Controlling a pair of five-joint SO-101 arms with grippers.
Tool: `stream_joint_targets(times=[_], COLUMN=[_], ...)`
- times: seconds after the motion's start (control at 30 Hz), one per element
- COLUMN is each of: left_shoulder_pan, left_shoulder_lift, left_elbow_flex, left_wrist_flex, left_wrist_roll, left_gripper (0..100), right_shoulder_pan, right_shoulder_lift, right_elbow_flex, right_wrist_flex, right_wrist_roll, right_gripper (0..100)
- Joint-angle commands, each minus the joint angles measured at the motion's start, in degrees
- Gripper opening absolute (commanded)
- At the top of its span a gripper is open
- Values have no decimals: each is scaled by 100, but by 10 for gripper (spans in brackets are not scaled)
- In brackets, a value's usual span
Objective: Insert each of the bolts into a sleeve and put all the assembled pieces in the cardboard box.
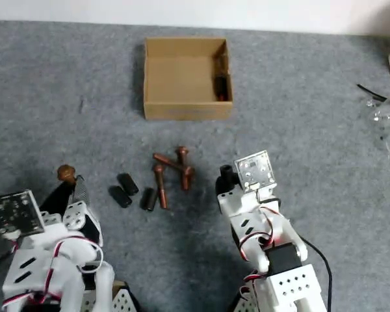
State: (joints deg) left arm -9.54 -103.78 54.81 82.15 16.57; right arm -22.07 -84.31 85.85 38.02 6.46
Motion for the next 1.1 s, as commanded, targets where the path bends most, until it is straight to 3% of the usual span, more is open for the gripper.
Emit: stream_joint_targets(times=[0.0,0.27,0.47,0.8,1.07], left_shoulder_pan=[-66,-13,-22,-40,224], left_shoulder_lift=[4,4,4,4,4], left_elbow_flex=[470,1235,1411,1719,1754], left_wrist_flex=[-246,-246,-246,-299,-2470], left_wrist_roll=[-79,-26,-26,-35,53], left_gripper=[5,5,5,5,5], right_shoulder_pan=[92,295,576,418,-365], right_shoulder_lift=[-119,-233,-2255,-2123,-2105], right_elbow_flex=[-84,-136,-136,-136,-92], right_wrist_flex=[-233,57,1174,1209,541], right_wrist_roll=[44,35,-334,-360,-316], right_gripper=[5,5,5,5,5])
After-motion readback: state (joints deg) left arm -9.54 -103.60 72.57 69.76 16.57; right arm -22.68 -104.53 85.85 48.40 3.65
